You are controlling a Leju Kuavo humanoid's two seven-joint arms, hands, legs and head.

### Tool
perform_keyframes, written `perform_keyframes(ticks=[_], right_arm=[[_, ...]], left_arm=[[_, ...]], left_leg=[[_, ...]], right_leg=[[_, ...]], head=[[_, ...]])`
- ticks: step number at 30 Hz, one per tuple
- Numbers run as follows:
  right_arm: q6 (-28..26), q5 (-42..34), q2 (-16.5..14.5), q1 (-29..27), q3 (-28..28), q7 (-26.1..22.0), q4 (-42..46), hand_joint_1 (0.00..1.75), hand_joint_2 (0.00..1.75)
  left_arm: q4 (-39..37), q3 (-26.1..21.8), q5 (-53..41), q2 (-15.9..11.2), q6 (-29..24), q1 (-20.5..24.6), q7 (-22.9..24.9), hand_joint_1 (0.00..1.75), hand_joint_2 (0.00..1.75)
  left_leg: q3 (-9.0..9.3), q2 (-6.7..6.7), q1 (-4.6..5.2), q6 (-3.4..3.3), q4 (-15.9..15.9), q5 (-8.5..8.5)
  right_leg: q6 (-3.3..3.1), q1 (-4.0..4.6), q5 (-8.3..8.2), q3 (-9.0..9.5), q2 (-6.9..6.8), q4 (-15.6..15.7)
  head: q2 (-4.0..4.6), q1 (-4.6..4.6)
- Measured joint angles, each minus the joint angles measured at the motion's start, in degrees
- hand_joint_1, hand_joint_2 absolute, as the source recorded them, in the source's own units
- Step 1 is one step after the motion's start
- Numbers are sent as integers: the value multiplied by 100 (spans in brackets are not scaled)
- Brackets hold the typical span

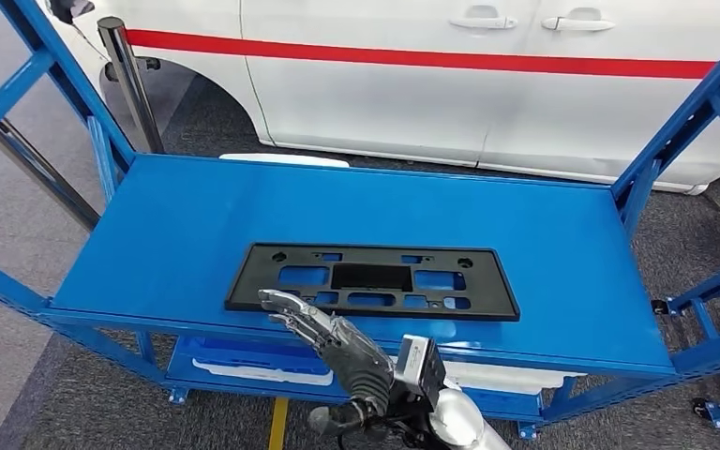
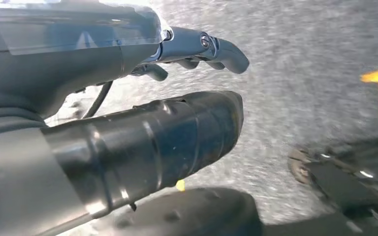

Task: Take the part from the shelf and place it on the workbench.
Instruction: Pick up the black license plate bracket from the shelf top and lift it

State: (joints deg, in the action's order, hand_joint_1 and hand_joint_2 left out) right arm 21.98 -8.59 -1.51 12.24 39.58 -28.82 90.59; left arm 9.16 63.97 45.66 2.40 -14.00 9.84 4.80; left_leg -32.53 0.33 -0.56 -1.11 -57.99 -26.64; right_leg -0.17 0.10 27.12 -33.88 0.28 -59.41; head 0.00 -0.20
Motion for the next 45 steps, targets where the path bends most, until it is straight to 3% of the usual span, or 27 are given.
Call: perform_keyframes(ticks=[2,4,5,6,7,9,11,16,18,20,21,22,23,25,27,36,39,40,41,43,44,45], right_arm=[[-440,431,4,14,4,68,-13,0,175],[-937,935,13,27,24,130,-44,0,175],[-1174,1180,18,30,43,158,-64,0,175],[-1388,1398,24,33,69,184,-82,0,175],[-1588,1578,30,41,100,204,-97,0,175],[-1937,1843,39,80,168,245,-110,0,175],[-2213,2036,44,143,238,292,-114,0,175],[-2664,2527,61,262,383,449,-133,0,175],[-2900,2847,62,326,441,524,-149,0,175],[-3119,3166,67,357,494,602,-176,0,175],[-3186,3270,69,361,518,635,-194,0,175],[-3234,3348,72,362,539,662,-209,0,175],[-3257,3389,72,365,556,677,-219,0,175],[-3277,3422,73,381,583,688,-227,0,175],[-3291,3428,74,402,601,691,-232,0,175],[-3303,3429,75,412,607,695,-236,0,175],[-3334,3469,76,420,610,706,-236,0,175],[-3365,3543,82,436,615,748,-239,0,175],[-3404,3757,110,459,642,904,-268,0,175],[-3512,4413,199,568,726,1419,-421,0,175],[-3548,4721,242,622,773,1672,-516,0,175],[-3570,4906,266,671,801,1841,-598,0,175]], left_arm=[[0,6,34,-1,-7,-8,-8,0,0],[0,13,64,-3,-9,-13,-22,0,0],[0,17,79,-4,-10,-21,-27,0,0],[0,20,90,-5,-11,-31,-32,0,0],[0,23,98,-6,-11,-41,-37,0,0],[0,32,111,-7,-13,-52,-46,0,0],[0,43,123,-8,-16,-48,-52,0,0],[0,58,146,-16,-19,-42,-51,0,0],[0,69,154,-23,-15,-34,-43,0,0],[0,88,155,-27,-9,-35,-26,0,0],[0,96,155,-28,-8,-39,-19,0,0],[0,102,155,-29,-8,-42,-13,0,0],[0,106,156,-31,-8,-43,-9,0,0],[-2,116,157,-42,-8,-37,-5,0,0],[-4,139,157,-56,-7,-20,-3,0,0],[-4,166,156,-61,-5,-6,-1,0,0],[-4,179,157,-59,-5,-11,0,0,0],[-4,185,158,-59,-5,-8,1,0,0],[-4,190,167,-60,-7,-3,9,0,0],[-4,204,195,-60,-20,12,24,0,0],[-4,210,210,-59,-33,17,32,0,0],[-4,215,219,-58,-50,21,33,0,0]], left_leg=[[37,-9,-34,-59,57,28],[44,-12,-32,-89,60,23],[46,-11,-33,-93,57,17],[53,-9,-34,-92,54,7],[67,-5,-36,-86,50,-7],[106,5,-41,-54,31,-51],[112,9,-25,4,-1,-98],[85,0,-31,161,-100,-215],[-144,-4,-38,199,-608,-504],[-547,-4,-38,216,-1397,-815],[-692,-4,-38,215,-1643,-850],[-739,-4,-37,204,-1677,-767],[-669,-4,-34,183,-1465,-572],[-334,-3,-10,109,-676,-126],[-108,-1,25,46,-152,45],[-88,2,44,29,-74,25],[-66,-1,19,-10,-23,52],[-51,-6,1,-40,11,71],[-37,-11,-16,-65,38,86],[-23,-8,-18,-68,26,71],[-26,-2,-8,-45,0,51],[-30,2,1,-15,-18,37]], right_leg=[[60,-3,234,-173,-1,-382],[103,-29,567,-545,-2,-1138],[119,-45,649,-712,-4,-1442],[131,-61,623,-797,-7,-1565],[135,-77,487,-764,-11,-1453],[127,-99,75,-437,-21,-722],[96,-86,-118,-156,-22,-126],[-54,-69,-105,-85,-1,20],[-112,-79,-103,-60,-16,42],[-141,-61,-89,-51,-24,39],[-151,-50,-81,-42,-24,38],[-160,-39,-72,-28,-20,36],[-165,-30,-61,-6,-14,36],[-154,-9,-31,44,-2,34],[-117,7,-14,51,4,24],[-75,5,-18,32,-2,27],[-17,7,-9,48,-7,37],[20,0,129,-46,-10,-180],[60,-15,303,-253,-11,-605],[100,-62,269,-311,-19,-691],[92,-68,122,-230,-21,-476],[69,-63,-59,-44,-20,-60]], head=[[0,-3],[0,-4],[0,-4],[0,-4],[0,-5],[0,-5],[0,-3],[0,-1],[0,-1],[0,0],[0,0],[0,0],[0,0],[0,-1],[0,-2],[0,-4],[0,-2],[0,-4],[0,-5],[0,-8],[0,-6],[0,-5]])
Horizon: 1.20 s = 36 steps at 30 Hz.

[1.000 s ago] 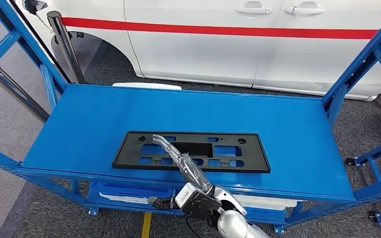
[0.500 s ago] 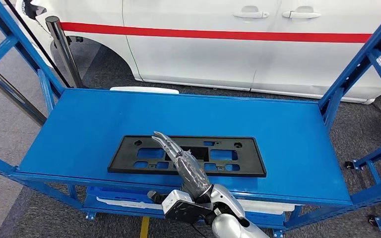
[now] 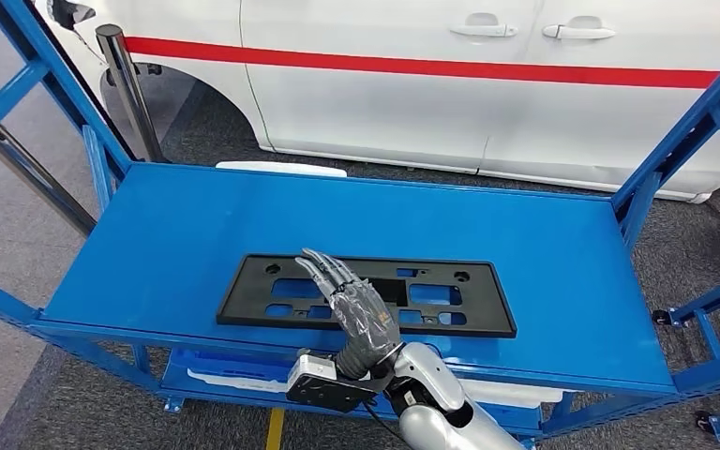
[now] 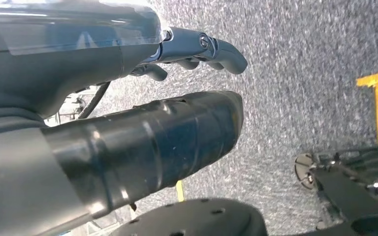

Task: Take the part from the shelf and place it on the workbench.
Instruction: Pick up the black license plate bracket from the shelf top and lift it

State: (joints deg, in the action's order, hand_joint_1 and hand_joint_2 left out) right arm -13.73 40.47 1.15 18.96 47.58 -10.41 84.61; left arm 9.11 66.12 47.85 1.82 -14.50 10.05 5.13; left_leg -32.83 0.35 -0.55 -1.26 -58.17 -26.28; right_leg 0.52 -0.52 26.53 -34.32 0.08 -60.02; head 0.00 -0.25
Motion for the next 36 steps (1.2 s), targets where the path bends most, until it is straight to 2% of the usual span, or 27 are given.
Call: perform_keyframes(ticks=[3,5,6,8,9,10,11,12,13,14,16,18,20,22,24,25,26,27,28,30,31,34,36], right_arm=[[-2,250,33,54,60,303,-175,0,175],[-1,362,45,96,90,448,-268,0,175],[5,403,47,121,107,502,-306,0,175],[33,457,53,158,144,594,-395,0,175],[52,470,60,166,163,631,-446,0,175],[69,477,66,169,177,660,-494,0,175],[86,480,72,174,187,682,-537,0,175],[97,482,76,183,193,695,-569,0,175],[104,484,77,196,196,699,-594,0,175],[108,484,78,212,197,700,-615,0,175],[111,484,80,237,200,701,-653,0,175],[112,484,82,251,207,702,-685,0,175],[112,484,84,266,213,702,-706,0,175],[117,484,88,285,218,705,-725,0,175],[157,484,104,293,230,729,-759,0,175],[195,481,115,293,236,751,-783,0,175],[242,474,126,296,242,778,-806,0,175],[293,463,133,306,246,805,-828,0,175],[341,447,137,325,249,830,-848,0,175],[428,409,140,383,258,874,-889,0,175],[465,387,142,410,264,897,-911,0,175],[552,338,152,463,278,948,-995,0,175],[574,332,154,512,285,961,-1045,0,175]], left_arm=[[0,13,42,-3,-52,3,1,0,0],[0,18,70,-7,-72,5,1,0,0],[0,19,81,-9,-76,4,1,0,0],[0,21,99,-11,-83,1,-1,0,0],[0,21,103,-11,-86,-3,-3,0,0],[0,21,105,-12,-90,-7,-4,0,0],[0,21,108,-14,-96,-9,-5,0,0],[0,21,108,-17,-101,-10,-5,0,0],[0,21,109,-22,-105,-8,-5,0,0],[-1,22,109,-28,-111,-3,-5,0,0],[-1,24,109,-36,-122,5,-5,0,0],[0,26,109,-38,-129,6,-5,0,0],[0,29,109,-33,-132,1,-5,0,0],[-1,35,109,-32,-139,6,-6,0,0],[-2,46,112,-36,-144,10,-7,0,0],[-2,53,117,-36,-144,7,-8,0,0],[-1,60,127,-36,-144,4,-9,0,0],[-1,67,140,-35,-144,3,-12,0,0],[-1,72,155,-34,-146,5,-18,0,0],[-1,78,180,-35,-155,13,-30,0,0],[-1,80,192,-37,-160,17,-35,0,0],[-2,83,221,-45,-166,19,-46,0,0],[-2,83,230,-52,-168,20,-51,0,0]], left_leg=[[-13,0,-1,95,7,-6],[-81,-2,-15,153,-159,-142],[-190,-4,-20,174,-404,-296],[-540,-5,-23,207,-1159,-660],[-706,-6,-25,218,-1495,-771],[-791,-6,-25,220,-1653,-772],[-765,-6,-24,211,-1578,-659],[-641,-6,-23,194,-1302,-465],[-446,-6,-20,167,-886,-243],[-257,-5,-6,136,-497,-92],[-54,-2,24,84,-60,20],[-45,4,33,48,-9,15],[-21,-4,5,-5,38,43],[1,-17,-16,-61,72,63],[-2,-20,-12,-86,68,60],[-3,-19,-10,-87,64,56],[-1,-16,-10,-86,56,49],[4,-11,-10,-81,44,39],[10,-7,-11,-69,27,23],[3,-1,5,-29,-12,-11],[-5,0,13,-3,-24,-20],[-13,0,6,86,-20,-26],[-96,-2,-7,139,-220,-181]], right_leg=[[-83,18,-13,25,13,103],[-158,0,-40,45,6,151],[-185,-10,-50,54,0,169],[-211,-3,-48,53,-8,169],[-217,4,-44,52,-10,165],[-221,11,-39,52,-9,158],[-223,15,-32,55,-5,150],[-222,18,-24,63,1,142],[-215,20,-12,75,8,135],[-201,31,1,82,13,126],[-159,43,12,76,17,116],[-105,45,6,69,17,121],[-40,47,88,31,10,12],[12,34,374,-182,4,-473],[38,12,698,-535,3,-1207],[46,1,749,-661,1,-1443],[49,-8,681,-689,1,-1468],[45,-16,507,-603,-1,-1259],[35,-22,281,-424,-3,-864],[4,-10,20,-93,-4,-162],[-11,2,-12,-15,-1,14],[-86,19,-16,3,7,80],[-159,-3,-47,27,-3,134]], head=[[0,0],[0,1],[0,2],[0,2],[0,2],[0,2],[0,2],[0,2],[0,2],[0,1],[0,0],[0,0],[0,-2],[0,-4],[0,-6],[0,-8],[0,-7],[0,-7],[0,-8],[0,-6],[0,-5],[0,-4],[0,-3]])
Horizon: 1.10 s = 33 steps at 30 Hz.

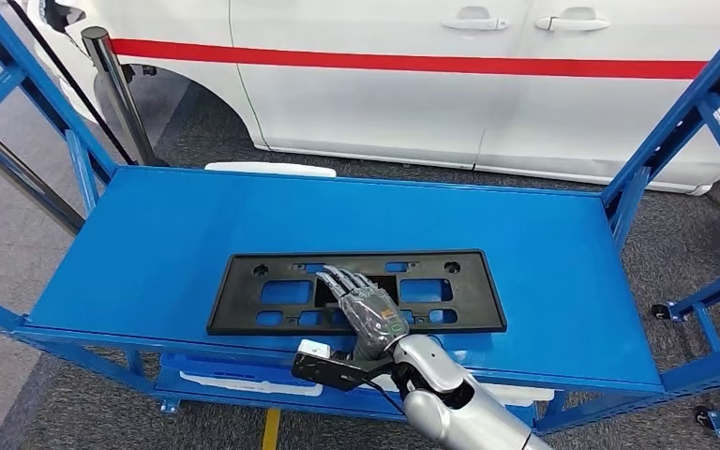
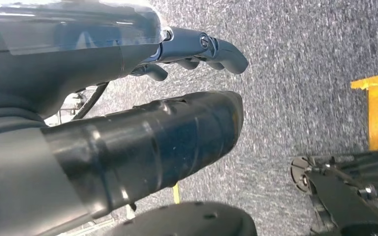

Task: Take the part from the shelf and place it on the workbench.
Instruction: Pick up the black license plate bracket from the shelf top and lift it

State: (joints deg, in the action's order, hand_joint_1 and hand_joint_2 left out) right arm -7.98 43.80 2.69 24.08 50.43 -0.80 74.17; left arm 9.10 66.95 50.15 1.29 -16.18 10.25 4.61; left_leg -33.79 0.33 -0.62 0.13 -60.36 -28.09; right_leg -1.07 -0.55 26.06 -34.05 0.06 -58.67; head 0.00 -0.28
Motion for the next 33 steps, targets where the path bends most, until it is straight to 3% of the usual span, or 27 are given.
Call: perform_keyframes(ticks=[3,4,5,6,8,10,13,15,16,19,20,21,22,24,26,29,30,31,33], right_arm=[[19,-1,1,53,23,15,-69,0,175],[28,-1,2,56,33,19,-94,0,175],[35,-1,2,56,40,23,-117,0,175],[43,-2,2,58,45,26,-136,0,175],[51,-2,2,69,47,31,-161,0,175],[55,-2,3,87,47,36,-179,0,175],[57,-3,3,100,49,39,-207,0,175],[61,-5,6,109,50,42,-222,0,175],[66,-7,8,119,51,43,-229,0,175],[114,-10,11,136,58,77,-274,0,175],[138,-13,13,141,63,101,-296,0,175],[156,-14,13,151,70,126,-315,0,175],[170,-14,13,167,78,153,-332,5,175],[175,10,13,211,96,220,-357,89,175],[161,71,13,245,115,310,-382,171,175],[103,204,7,266,130,463,-420,174,175],[85,232,2,274,132,496,-432,174,175],[73,248,-4,280,136,516,-444,175,175],[66,257,-10,284,150,533,-472,175,175]], left_arm=[[2,2,6,-5,0,-5,-7,0,0],[2,2,7,-5,1,-12,-9,0,0],[2,2,7,-8,1,-18,-11,0,0],[1,2,8,-10,0,-22,-12,0,0],[0,2,8,-22,-1,-21,-14,0,0],[0,3,8,-32,-3,-11,-15,0,0],[1,5,9,-32,-4,-9,-15,0,0],[1,7,15,-28,-4,-12,-15,0,0],[1,8,22,-28,-4,-9,-15,0,0],[-1,8,54,-34,1,-9,-15,0,0],[0,8,66,-34,3,-14,-16,0,0],[0,8,79,-35,5,-19,-19,0,0],[1,8,93,-35,6,-21,-25,0,0],[1,8,121,-34,4,-18,-41,0,0],[0,8,147,-39,1,-16,-50,0,0],[-1,8,177,-56,-2,-25,-52,0,0],[-1,8,180,-62,0,-26,-52,0,0],[-1,8,181,-67,3,-26,-52,0,0],[-1,8,184,-68,10,-31,-52,0,0]], left_leg=[[-486,-3,-10,57,-1049,-515],[-631,-3,-12,66,-1347,-601],[-679,-3,-12,67,-1428,-564],[-611,-3,-11,59,-1276,-419],[-238,-5,-8,18,-480,-14],[44,-2,13,-29,123,177],[83,2,29,-93,239,198],[104,-6,0,-153,292,238],[112,-12,-15,-181,318,256],[105,-19,-9,-204,319,264],[106,-19,-7,-204,317,262],[110,-17,-7,-203,314,259],[118,-12,-7,-197,309,254],[123,-1,4,-166,283,231],[103,7,26,-121,258,216],[90,8,22,-40,239,196],[53,6,15,-9,144,119],[-32,3,9,19,-58,-17],[-357,-3,-5,65,-770,-398]], right_leg=[[-45,-5,-14,6,-14,23],[-47,-1,-12,5,-15,19],[-49,2,-9,6,-14,15],[-49,4,-7,10,-9,9],[-37,7,4,24,2,0],[2,23,9,17,13,-13],[91,35,-7,6,21,1],[153,36,95,-40,20,-115],[178,35,234,-132,18,-327],[211,14,723,-621,10,-1382],[211,13,738,-710,9,-1560],[206,13,653,-704,9,-1538],[192,12,468,-574,8,-1269],[154,23,125,-191,5,-481],[112,35,19,9,6,-45],[27,41,7,22,10,8],[-9,33,-5,33,5,28],[-41,21,-17,43,-2,48],[-74,25,-19,40,-12,51]], head=[[0,3],[0,2],[0,3],[0,3],[0,2],[0,1],[0,0],[0,-2],[0,-3],[0,-3],[0,-4],[0,-4],[0,-4],[0,-5],[0,-3],[0,-2],[0,-1],[0,1],[0,3]])
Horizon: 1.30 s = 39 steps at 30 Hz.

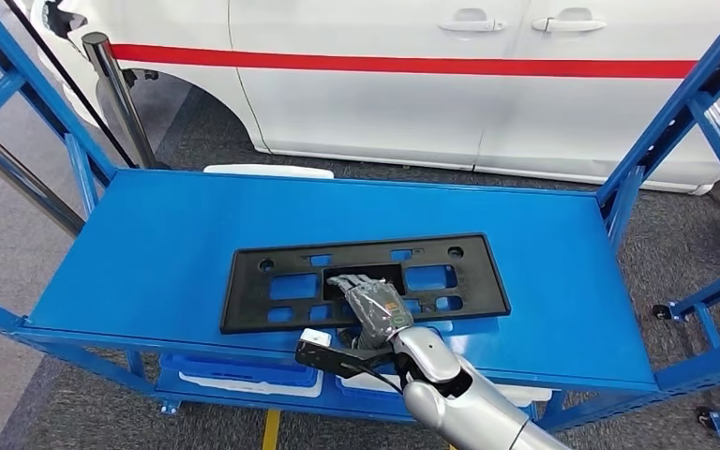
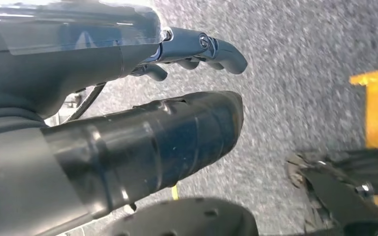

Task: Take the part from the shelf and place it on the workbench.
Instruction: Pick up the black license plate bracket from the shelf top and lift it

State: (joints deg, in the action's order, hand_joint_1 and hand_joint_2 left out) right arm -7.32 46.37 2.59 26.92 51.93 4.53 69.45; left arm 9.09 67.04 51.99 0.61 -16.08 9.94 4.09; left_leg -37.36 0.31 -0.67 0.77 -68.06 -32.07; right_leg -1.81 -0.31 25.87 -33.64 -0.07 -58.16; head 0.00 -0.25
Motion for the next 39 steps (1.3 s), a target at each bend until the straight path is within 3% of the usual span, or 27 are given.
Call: perform_keyframes(ticks=[2,3,4,6,8,12,14,16,17,18,19,21,23,27,29,30,32,34,35,36,37,39], right_arm=[[-3,7,-6,0,20,2,-32,175,175],[-8,12,-11,1,27,3,-47,175,175],[-13,21,-20,7,32,3,-58,175,175],[-22,45,-37,36,35,7,-72,175,175],[-27,66,-45,75,35,10,-87,175,175],[-50,78,-43,108,35,6,-103,175,175],[-69,80,-39,114,35,1,-108,175,175],[-87,81,-37,105,36,-4,-119,175,175],[-92,82,-36,96,36,-7,-126,175,175],[-96,83,-34,88,37,-11,-131,175,175],[-98,85,-34,83,38,-15,-133,175,175],[-105,90,-34,80,39,-26,-127,175,175],[-112,95,-35,77,41,-46,-116,175,175],[-114,99,-38,67,52,-77,-97,175,175],[-112,100,-44,70,53,-76,-84,175,175],[-110,101,-46,69,53,-76,-79,175,175],[-105,103,-47,66,54,-75,-77,175,175],[-112,112,-47,58,55,-73,-80,175,175],[-127,124,-47,55,55,-67,-81,175,175],[-160,147,-47,52,55,-51,-81,175,175],[-205,178,-47,48,55,-27,-80,175,175],[-329,263,-47,29,50,54,-78,175,175]], left_arm=[[0,0,3,-1,9,-15,0,0,0],[0,0,4,-1,13,-25,-2,0,0],[0,0,7,-4,16,-34,-4,0,0],[0,-1,15,-19,18,-40,-21,0,0],[0,-2,27,-35,29,-35,-73,0,0],[0,-2,58,-39,67,-45,-210,0,0],[0,-2,79,-40,84,-46,-261,0,0],[0,-3,104,-44,94,-52,-319,0,87],[0,-5,117,-45,94,-59,-355,0,131],[0,-9,137,-46,95,-65,-393,0,175],[0,-16,164,-45,96,-69,-435,0,175],[0,-46,234,-40,92,-71,-521,0,175],[0,-98,292,-38,83,-67,-585,0,175],[0,-147,356,-39,58,-67,-584,0,175],[0,-172,402,-39,31,-70,-530,0,175],[0,-192,431,-39,22,-73,-498,0,175],[0,-238,487,-39,27,-85,-431,0,175],[0,-264,514,-40,37,-104,-364,0,175],[0,-268,517,-40,34,-115,-336,0,175],[0,-269,516,-42,28,-124,-313,0,175],[0,-269,515,-44,19,-129,-298,0,175],[0,-272,505,-45,2,-129,-285,0,175]], left_leg=[[-288,-1,-5,21,-600,-195],[-302,-1,-5,18,-621,-131],[-201,-1,-4,7,-409,38],[208,0,6,-44,414,432],[473,3,31,-94,951,582],[535,-12,9,-195,1081,615],[559,-29,-25,-256,1135,652],[544,-34,-22,-277,1136,656],[538,-35,-22,-277,1132,655],[535,-35,-23,-275,1125,653],[537,-32,-26,-267,1115,648],[542,-24,-32,-234,1080,623],[530,-15,-17,-174,1032,591],[528,-6,-27,-49,1041,585],[473,-5,-41,-9,906,470],[379,-6,-48,7,696,329],[54,-10,-55,40,-41,-54],[-194,-11,-58,57,-583,-208],[-169,-12,-58,55,-532,-108],[-34,-13,-59,48,-250,86],[159,-14,-60,37,170,292],[470,-11,-45,0,830,512]], right_leg=[[-10,13,4,-11,-2,-13],[-13,17,9,-13,1,-25],[-13,19,17,-8,8,-36],[1,29,37,15,22,-50],[38,43,44,19,34,-56],[159,54,83,19,37,-107],[210,48,360,-149,33,-528],[242,17,745,-502,34,-1287],[259,-1,846,-641,32,-1583],[274,-19,833,-693,29,-1689],[284,-37,699,-622,26,-1548],[287,-66,306,-237,17,-769],[260,-56,111,46,17,-163],[150,-25,95,86,22,-42],[96,-47,67,105,3,0],[75,-55,57,109,-7,13],[54,-47,52,98,-19,14],[50,-39,53,90,-18,5],[52,-39,56,92,-13,-2],[58,-43,62,98,-5,-12],[70,-47,72,104,2,-24],[118,-31,89,93,14,-48]], head=[[0,0],[0,0],[0,1],[0,-1],[0,-2],[0,-2],[0,-4],[0,-4],[0,-4],[0,-4],[0,-4],[0,-5],[0,-3],[0,-2],[0,-2],[0,-1],[0,-1],[0,-1],[0,-1],[0,-1],[0,-1],[0,-2]])
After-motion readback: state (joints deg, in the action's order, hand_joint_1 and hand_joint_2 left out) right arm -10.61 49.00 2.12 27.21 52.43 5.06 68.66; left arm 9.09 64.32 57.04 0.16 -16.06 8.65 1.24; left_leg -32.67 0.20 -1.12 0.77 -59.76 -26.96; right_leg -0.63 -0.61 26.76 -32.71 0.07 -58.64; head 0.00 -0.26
